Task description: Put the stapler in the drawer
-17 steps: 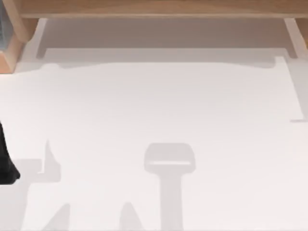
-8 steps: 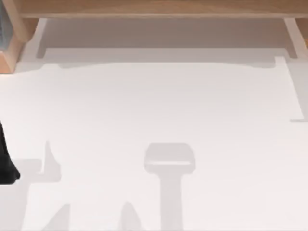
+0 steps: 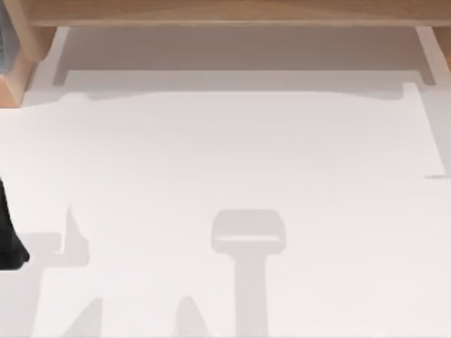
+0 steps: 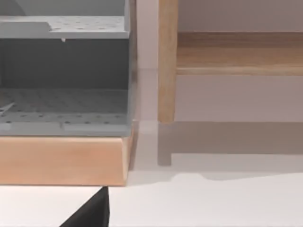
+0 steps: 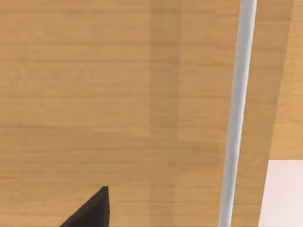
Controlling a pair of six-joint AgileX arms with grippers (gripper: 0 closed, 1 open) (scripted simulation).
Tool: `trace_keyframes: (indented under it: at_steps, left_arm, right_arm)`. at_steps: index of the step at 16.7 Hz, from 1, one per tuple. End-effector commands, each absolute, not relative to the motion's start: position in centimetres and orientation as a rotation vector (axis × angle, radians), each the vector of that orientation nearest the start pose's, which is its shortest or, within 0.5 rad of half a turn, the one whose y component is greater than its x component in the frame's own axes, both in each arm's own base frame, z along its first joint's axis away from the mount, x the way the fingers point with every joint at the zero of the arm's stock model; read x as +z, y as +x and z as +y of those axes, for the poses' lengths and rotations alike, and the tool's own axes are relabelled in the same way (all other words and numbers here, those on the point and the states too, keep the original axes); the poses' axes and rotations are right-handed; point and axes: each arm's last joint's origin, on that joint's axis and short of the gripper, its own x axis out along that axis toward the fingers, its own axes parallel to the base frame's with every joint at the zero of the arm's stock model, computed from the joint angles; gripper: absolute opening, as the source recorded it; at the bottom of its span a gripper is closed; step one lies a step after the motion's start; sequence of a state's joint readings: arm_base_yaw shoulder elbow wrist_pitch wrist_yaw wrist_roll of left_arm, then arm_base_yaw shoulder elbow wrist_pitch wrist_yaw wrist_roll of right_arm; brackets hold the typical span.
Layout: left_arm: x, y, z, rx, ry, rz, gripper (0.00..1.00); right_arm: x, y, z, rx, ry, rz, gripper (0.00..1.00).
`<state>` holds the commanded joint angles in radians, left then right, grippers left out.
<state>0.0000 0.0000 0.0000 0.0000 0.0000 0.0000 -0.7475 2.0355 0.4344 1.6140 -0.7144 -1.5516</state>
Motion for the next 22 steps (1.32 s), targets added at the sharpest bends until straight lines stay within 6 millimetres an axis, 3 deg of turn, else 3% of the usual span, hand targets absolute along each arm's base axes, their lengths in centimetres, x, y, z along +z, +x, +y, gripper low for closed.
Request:
trace_keyframes:
  at_steps: [5, 10, 14, 22]
  left_arm:
    - [16.0, 10.6, -0.1, 0.000, 0.000, 0.000, 1.00]
    - [16.0, 10.6, -0.1, 0.000, 0.000, 0.000, 1.00]
    - [16.0, 10.6, -0.1, 0.000, 0.000, 0.000, 1.00]
    - [16.0, 10.6, -0.1, 0.000, 0.000, 0.000, 1.00]
  right_arm:
    - [9.0, 22.6, -18.0, -0.012, -1.571, 0.010, 1.00]
    - [8.9, 24.9, -17.9, -0.008, -1.571, 0.008, 1.00]
    - [8.9, 25.0, -17.9, -0.008, -1.571, 0.008, 1.00]
    - [8.9, 25.0, -17.9, -0.008, -1.571, 0.008, 0.40]
